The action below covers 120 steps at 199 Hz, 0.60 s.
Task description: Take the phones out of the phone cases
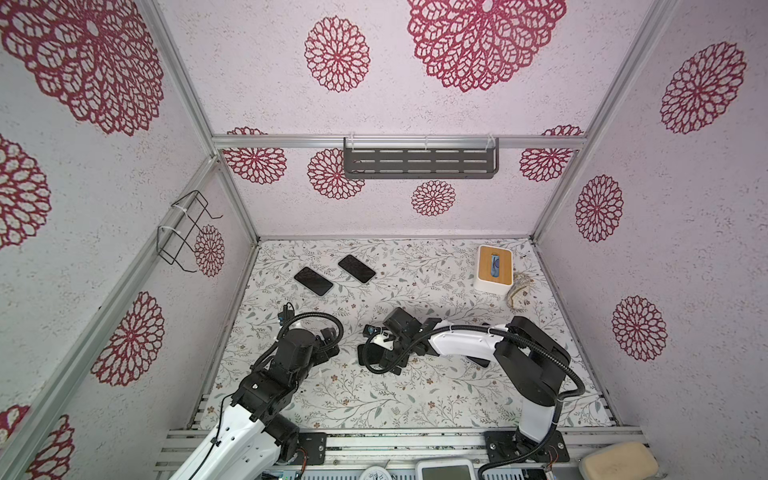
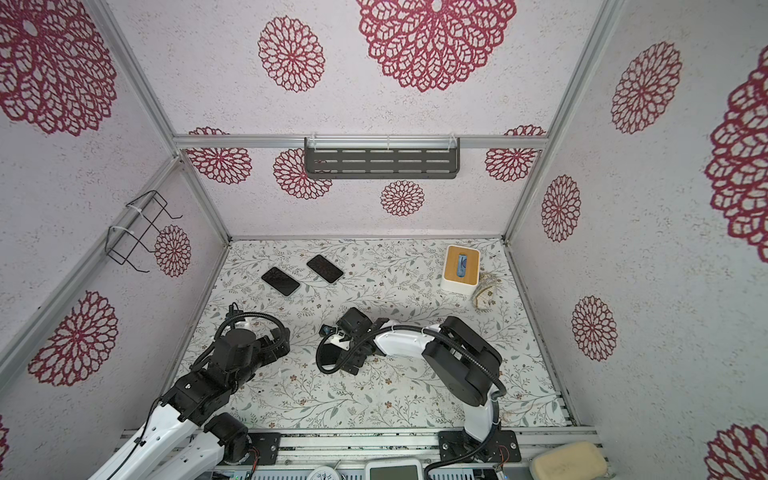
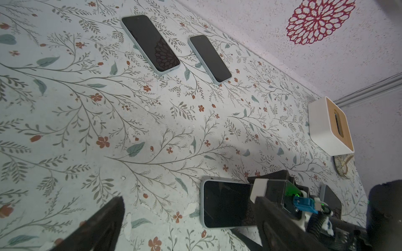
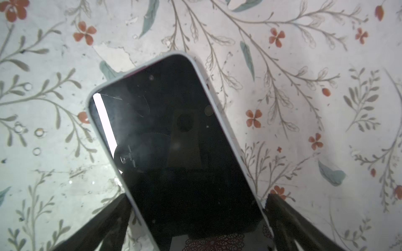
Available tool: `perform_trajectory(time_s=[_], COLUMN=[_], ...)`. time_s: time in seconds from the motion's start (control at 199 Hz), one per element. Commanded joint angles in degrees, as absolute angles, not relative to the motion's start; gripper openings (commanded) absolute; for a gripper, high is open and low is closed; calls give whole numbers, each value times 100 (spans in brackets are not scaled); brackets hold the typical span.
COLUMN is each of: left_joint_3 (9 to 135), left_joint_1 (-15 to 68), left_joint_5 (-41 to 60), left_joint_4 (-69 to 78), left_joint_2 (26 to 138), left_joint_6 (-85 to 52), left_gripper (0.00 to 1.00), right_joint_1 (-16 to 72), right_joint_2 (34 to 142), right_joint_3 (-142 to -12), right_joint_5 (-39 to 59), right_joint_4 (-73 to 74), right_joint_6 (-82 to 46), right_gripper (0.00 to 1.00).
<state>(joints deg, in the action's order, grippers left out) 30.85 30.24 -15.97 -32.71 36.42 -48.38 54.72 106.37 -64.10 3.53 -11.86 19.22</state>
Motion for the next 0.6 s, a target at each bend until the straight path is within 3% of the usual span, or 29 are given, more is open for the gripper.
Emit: perform_trajectory(time_s=[0.0, 0.211, 0.599], left_joint_3=[2966, 2734, 2660], left_joint_1=[3068, 3076, 3085], left_joint_5=[-1062, -653, -844], left_joint_4=[-2718, -2220, -2460], left_joint_2=[3767, 3828, 3340], left_joint_6=[-5059, -5497, -5801], left_gripper=[97, 97, 97], right_joint_1=[5423, 5399, 5352], right_joint_2=[10489, 10603, 10894], right_joint_3=[-6337, -6463, -6653], right_joint_5=[439, 745, 923], right_joint_4=[-1169, -1259, -1628], right_joint_6=[2278, 2629, 2778], right_gripper=[99, 99, 97])
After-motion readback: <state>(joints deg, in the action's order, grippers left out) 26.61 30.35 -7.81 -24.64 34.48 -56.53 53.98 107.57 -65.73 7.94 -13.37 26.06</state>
